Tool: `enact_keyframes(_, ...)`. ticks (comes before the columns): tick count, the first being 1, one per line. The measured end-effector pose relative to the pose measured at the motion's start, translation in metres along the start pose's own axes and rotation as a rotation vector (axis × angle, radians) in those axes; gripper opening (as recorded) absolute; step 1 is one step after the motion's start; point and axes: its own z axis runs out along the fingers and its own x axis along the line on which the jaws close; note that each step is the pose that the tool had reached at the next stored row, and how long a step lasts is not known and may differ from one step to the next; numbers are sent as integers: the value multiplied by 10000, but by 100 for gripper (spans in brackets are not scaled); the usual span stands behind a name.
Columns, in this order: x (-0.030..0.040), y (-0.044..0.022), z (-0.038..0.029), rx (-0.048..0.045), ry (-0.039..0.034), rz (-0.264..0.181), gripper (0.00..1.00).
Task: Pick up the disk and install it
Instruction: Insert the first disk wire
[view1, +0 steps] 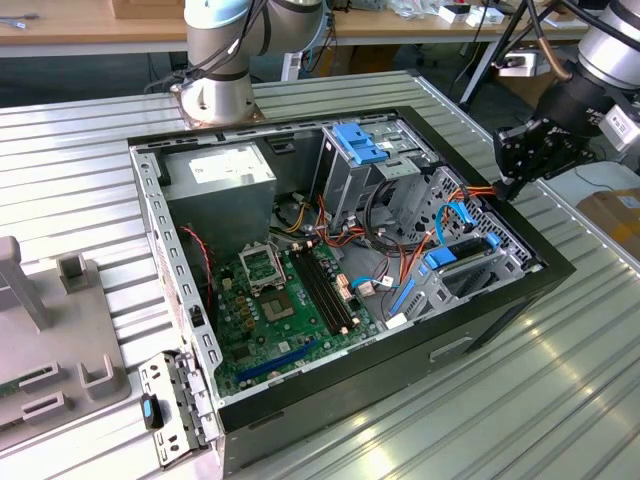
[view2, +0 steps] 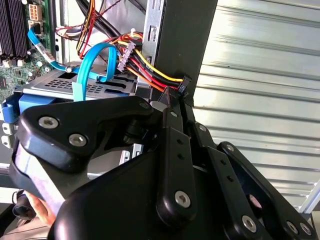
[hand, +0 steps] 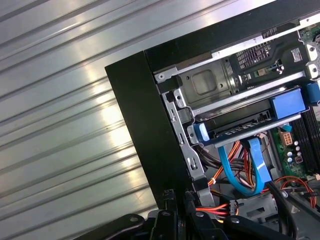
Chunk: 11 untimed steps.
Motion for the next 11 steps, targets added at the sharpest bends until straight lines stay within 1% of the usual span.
enact_keyframes(9, -2, -5, 0, 0, 0, 0, 16)
enact_keyframes(11, -2, -6, -14, -2, 1, 0, 16)
